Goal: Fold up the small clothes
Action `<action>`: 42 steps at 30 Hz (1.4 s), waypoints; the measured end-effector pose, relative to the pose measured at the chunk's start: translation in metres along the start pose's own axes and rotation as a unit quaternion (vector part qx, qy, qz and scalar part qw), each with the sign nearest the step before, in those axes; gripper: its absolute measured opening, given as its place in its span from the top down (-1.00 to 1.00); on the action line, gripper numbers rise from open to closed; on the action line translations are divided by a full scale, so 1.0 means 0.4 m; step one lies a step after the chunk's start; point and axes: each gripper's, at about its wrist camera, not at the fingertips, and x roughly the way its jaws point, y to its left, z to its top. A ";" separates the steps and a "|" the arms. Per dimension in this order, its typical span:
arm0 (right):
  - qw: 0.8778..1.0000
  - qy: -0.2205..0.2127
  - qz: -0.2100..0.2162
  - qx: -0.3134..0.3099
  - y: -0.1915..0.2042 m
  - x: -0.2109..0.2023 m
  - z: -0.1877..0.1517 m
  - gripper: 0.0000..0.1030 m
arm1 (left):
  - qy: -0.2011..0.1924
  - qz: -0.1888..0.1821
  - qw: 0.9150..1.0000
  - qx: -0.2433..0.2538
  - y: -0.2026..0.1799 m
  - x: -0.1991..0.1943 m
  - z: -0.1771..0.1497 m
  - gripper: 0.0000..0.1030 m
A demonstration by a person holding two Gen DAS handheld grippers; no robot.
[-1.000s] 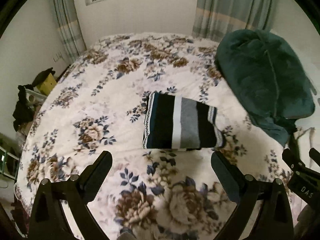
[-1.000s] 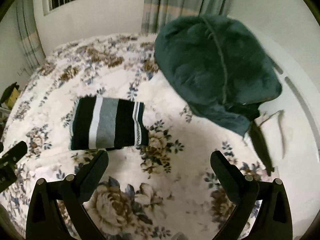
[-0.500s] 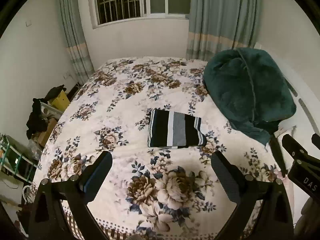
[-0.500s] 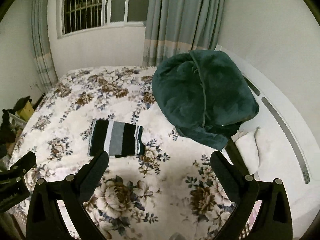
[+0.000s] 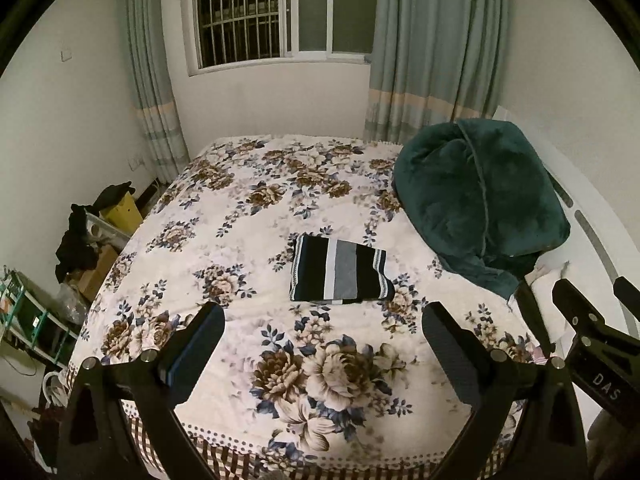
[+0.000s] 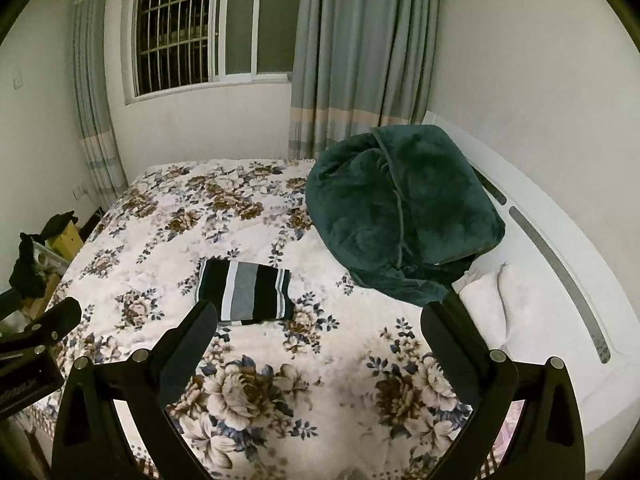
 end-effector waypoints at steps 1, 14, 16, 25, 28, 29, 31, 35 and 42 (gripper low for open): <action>1.000 -0.001 0.001 -0.001 -0.003 -0.004 0.001 -1.00 | -0.001 0.001 1.000 0.000 -0.001 -0.005 -0.001 -0.96; 1.000 -0.011 0.013 -0.010 -0.031 -0.042 0.011 -1.00 | -0.007 0.015 1.000 -0.005 -0.020 -0.052 0.000 -0.96; 1.000 -0.014 0.016 -0.013 -0.034 -0.037 0.020 -1.00 | -0.008 0.018 1.000 -0.004 -0.021 -0.053 -0.002 -0.97; 0.999 -0.020 0.031 -0.027 -0.040 -0.031 0.031 -1.00 | -0.007 0.033 0.999 -0.003 -0.031 -0.063 -0.007 -1.00; 0.999 -0.020 0.032 -0.027 -0.041 -0.032 0.030 -1.00 | -0.007 0.034 0.999 -0.002 -0.034 -0.066 -0.006 -1.00; 0.999 -0.019 0.034 -0.027 -0.044 -0.032 0.033 -1.00 | -0.008 0.034 0.999 -0.002 -0.034 -0.067 -0.006 -1.00; 0.999 -0.020 0.035 -0.028 -0.047 -0.029 0.038 -1.00 | -0.007 0.032 0.999 -0.002 -0.032 -0.063 -0.007 -1.00; 0.999 -0.020 0.037 -0.028 -0.050 -0.031 0.037 -1.00 | -0.011 0.033 0.999 -0.002 -0.036 -0.072 -0.005 -1.00; 0.998 -0.017 0.042 -0.030 -0.046 -0.030 0.050 -1.00 | -0.014 0.034 0.999 -0.001 -0.038 -0.082 0.004 -1.00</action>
